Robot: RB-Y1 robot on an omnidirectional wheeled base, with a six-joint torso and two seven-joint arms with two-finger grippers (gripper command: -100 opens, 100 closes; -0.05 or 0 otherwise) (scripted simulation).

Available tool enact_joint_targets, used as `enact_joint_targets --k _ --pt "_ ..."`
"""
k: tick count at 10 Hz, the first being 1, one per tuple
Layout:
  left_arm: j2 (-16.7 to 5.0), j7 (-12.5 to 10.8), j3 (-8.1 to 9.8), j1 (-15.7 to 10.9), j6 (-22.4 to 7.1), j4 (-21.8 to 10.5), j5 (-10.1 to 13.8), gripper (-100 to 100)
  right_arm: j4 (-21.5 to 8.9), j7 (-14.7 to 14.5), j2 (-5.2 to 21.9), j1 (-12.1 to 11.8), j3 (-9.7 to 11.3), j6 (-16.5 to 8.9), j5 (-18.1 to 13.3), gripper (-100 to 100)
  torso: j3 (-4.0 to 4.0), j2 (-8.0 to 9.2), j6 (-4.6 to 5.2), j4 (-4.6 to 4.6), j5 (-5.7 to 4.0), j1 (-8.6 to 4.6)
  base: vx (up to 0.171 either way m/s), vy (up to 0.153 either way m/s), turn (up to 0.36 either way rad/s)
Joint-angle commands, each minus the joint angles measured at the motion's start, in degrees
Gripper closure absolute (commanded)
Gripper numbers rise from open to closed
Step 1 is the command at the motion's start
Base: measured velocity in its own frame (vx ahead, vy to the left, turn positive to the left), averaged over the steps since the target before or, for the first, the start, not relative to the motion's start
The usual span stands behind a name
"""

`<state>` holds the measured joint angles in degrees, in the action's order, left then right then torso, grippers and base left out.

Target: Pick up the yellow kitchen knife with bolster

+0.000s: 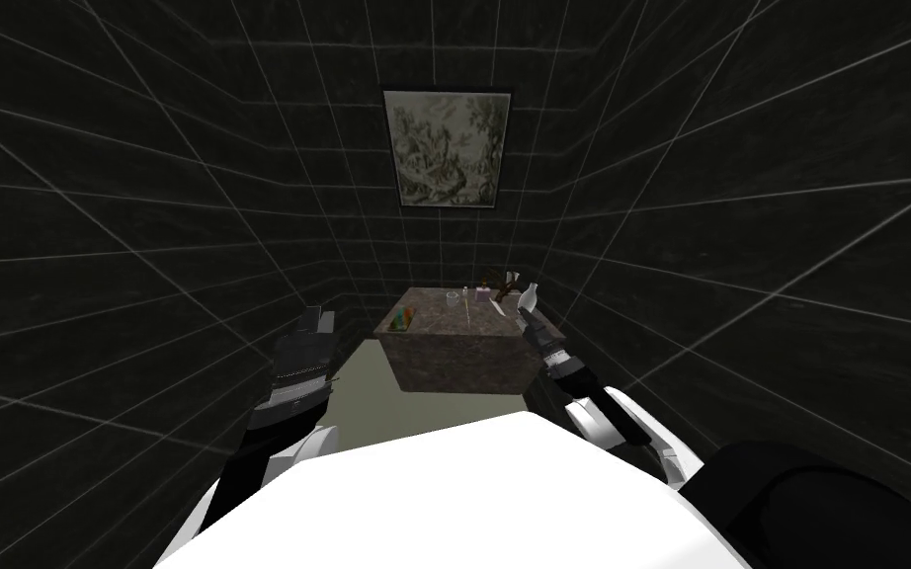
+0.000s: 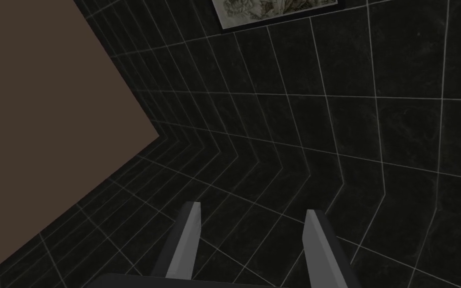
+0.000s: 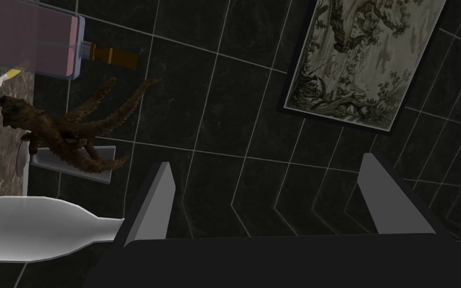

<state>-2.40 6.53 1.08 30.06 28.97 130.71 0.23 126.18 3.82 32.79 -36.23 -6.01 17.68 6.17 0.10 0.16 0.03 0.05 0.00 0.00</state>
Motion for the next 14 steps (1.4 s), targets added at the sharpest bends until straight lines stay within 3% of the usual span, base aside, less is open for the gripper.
enact_joint_targets --k 1,7,9,14 --pt "0.0 0.0 0.0 0.0 0.0 0.0 0.0 0 -0.76 -0.35 2.86 -1.34 -0.36 -1.35 1.48 -100 0.0 0.0 0.0 0.0 0.0 0.0 -0.055 0.033 0.206" --pt "0.0 0.0 0.0 0.0 0.0 0.0 0.0 0 -4.0 -1.26 13.66 -4.63 -0.44 -4.53 5.51 -100 -0.04 -0.07 0.0 -0.02 0.01 0.02 -0.037 0.029 0.188" --pt "0.0 0.0 0.0 0.01 0.0 0.0 0.0 0 -4.0 -1.26 15.92 -4.63 -0.44 -4.53 5.51 -100 -0.05 -0.09 0.02 -0.02 0.0 0.0 -0.017 0.017 0.027" --pt "0.0 0.0 0.0 0.01 0.0 0.0 0.0 0 -7.59 -1.74 24.66 -7.77 0.24 -8.46 9.9 -100 -0.09 -0.16 0.01 -0.03 0.0 0.02 -0.01 0.032 0.203"
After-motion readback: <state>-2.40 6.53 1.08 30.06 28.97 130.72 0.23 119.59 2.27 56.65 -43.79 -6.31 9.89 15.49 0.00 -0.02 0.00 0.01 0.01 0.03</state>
